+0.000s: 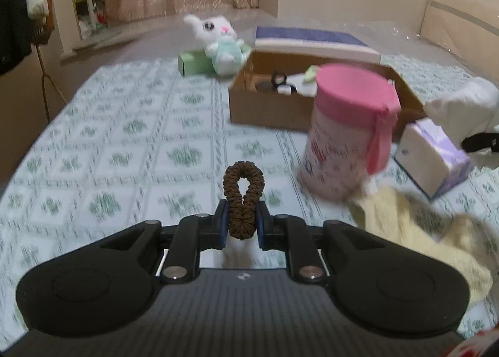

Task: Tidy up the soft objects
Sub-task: 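Carry the hair tie and white cloth to the cardboard box with both tools, then open both tools to drop the white cloth and hair tie into the box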

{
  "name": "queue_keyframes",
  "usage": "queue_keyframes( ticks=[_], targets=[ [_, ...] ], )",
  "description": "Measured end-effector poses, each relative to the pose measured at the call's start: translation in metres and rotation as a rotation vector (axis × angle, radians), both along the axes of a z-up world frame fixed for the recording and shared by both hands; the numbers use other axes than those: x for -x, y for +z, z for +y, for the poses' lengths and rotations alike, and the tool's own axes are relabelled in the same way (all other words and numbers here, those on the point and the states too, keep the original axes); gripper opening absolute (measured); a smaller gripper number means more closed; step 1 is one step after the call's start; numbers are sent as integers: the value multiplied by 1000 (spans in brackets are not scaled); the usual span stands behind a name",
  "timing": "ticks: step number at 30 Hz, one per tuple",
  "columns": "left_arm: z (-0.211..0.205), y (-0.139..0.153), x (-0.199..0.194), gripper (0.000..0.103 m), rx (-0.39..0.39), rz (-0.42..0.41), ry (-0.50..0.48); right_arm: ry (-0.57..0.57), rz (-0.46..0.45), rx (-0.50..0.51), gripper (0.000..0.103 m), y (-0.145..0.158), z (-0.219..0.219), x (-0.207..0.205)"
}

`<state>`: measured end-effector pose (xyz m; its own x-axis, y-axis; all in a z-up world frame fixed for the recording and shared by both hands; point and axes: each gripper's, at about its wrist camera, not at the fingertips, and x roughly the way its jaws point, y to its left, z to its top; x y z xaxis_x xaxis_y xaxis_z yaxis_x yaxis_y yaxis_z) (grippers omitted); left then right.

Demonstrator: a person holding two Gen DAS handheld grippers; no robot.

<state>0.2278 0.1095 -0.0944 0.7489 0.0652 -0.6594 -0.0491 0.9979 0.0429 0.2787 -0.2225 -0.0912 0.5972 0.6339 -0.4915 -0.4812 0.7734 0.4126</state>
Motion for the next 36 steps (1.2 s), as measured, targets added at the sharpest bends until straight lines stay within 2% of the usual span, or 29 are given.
queue_keyframes(
  ticks=[9,14,22,27,29,31,33,36],
  targets=[
    [6,32,-55,16,-34,-82,-22,-27,-97,-3,19,32,3,-48],
    [7,45,-97,16,-46,-107,-45,-30,-119,8,19,40,9,-83],
    [2,54,-158,16,-58,-111,-92,-55,-97,29,19,29,13,-132],
    [-7,50,-184,16,-54,-104,-127,-76,-86,56,20,18,16,-160],
    [-10,47,-194,16,-52,-98,-136,-80,-90,71,28,15,19,-169],
    [-14,44,-202,16,-51,-92,-145,-104,-89,92,55,11,23,-178],
    [-18,41,-209,16,-54,-88,-154,-116,-101,82,60,8,23,-185],
    [-21,36,-217,16,-59,-80,-164,-130,-83,85,60,5,22,-192]
  ],
)
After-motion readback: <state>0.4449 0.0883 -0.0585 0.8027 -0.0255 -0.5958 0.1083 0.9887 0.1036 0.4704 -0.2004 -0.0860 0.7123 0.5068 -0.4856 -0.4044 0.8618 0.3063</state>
